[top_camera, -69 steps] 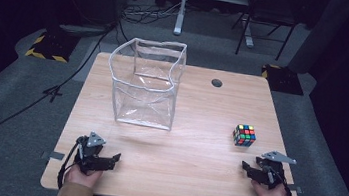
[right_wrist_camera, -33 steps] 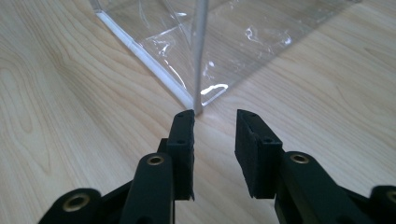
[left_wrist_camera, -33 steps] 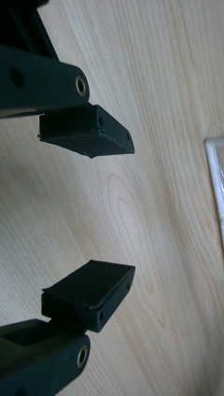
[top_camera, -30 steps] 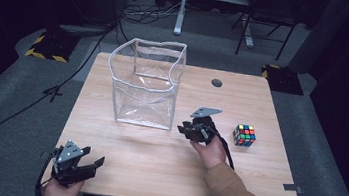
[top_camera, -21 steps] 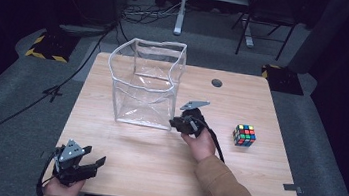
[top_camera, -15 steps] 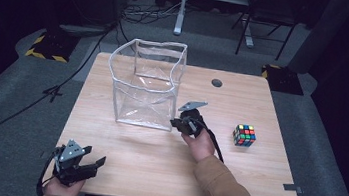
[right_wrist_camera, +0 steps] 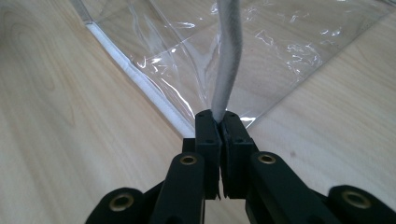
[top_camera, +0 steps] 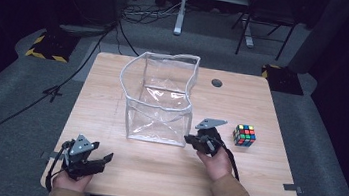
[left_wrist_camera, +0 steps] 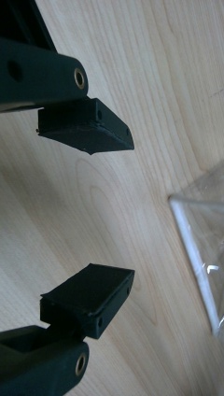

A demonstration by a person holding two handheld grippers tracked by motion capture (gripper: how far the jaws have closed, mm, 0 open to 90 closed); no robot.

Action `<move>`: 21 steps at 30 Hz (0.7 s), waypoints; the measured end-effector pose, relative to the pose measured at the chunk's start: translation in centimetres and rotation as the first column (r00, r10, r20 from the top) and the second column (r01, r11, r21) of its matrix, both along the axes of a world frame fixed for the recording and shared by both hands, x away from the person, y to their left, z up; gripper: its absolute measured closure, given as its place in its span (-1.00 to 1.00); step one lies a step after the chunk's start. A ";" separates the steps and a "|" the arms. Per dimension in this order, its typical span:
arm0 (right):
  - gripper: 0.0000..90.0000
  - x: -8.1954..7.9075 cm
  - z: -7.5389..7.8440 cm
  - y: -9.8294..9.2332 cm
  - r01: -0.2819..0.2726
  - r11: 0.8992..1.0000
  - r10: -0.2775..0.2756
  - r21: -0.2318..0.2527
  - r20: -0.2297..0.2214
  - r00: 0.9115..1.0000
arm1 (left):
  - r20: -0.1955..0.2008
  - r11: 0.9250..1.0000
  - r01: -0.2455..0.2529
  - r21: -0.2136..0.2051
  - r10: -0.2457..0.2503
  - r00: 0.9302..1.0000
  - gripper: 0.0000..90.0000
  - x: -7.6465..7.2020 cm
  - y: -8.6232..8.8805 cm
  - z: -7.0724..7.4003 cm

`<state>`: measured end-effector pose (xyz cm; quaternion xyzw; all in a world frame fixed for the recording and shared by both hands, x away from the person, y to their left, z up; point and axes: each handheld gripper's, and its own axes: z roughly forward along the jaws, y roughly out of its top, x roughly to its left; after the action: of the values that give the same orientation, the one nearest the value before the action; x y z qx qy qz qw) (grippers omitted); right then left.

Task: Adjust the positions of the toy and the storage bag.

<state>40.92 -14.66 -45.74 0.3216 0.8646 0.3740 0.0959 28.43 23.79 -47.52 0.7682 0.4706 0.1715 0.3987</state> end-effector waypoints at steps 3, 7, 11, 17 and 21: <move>0.93 -1.2 0.0 -1.3 0.004 1.000 -0.004 0.013 -0.008 1.000 | -0.006 1.000 0.010 0.006 -0.010 1.000 -0.27 0.6 -0.3 0.0; 0.93 -3.0 -0.1 -3.1 0.005 1.000 -0.005 0.016 -0.012 1.000 | -0.009 1.000 0.025 0.019 -0.025 1.000 -0.27 1.2 -0.7 0.1; 0.93 -4.6 -0.1 -4.8 0.009 1.000 -0.009 0.015 -0.012 1.000 | -0.018 0.999 0.032 0.030 -0.032 0.999 -0.27 1.7 -1.0 0.1; 0.93 -7.0 -0.1 -6.9 0.019 1.000 -0.018 0.023 -0.022 1.000 | -0.034 0.998 0.054 0.037 -0.053 0.998 -0.27 2.2 -1.6 0.1; 0.93 -8.6 -0.2 -8.0 0.026 0.999 -0.025 0.040 -0.025 0.999 | -0.038 0.996 0.071 0.050 -0.070 0.997 -0.27 2.7 -2.6 0.0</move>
<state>32.30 -22.66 -45.94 0.3390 0.8537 0.3863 0.0836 31.10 21.24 -47.48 0.7972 0.4457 0.1555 0.3762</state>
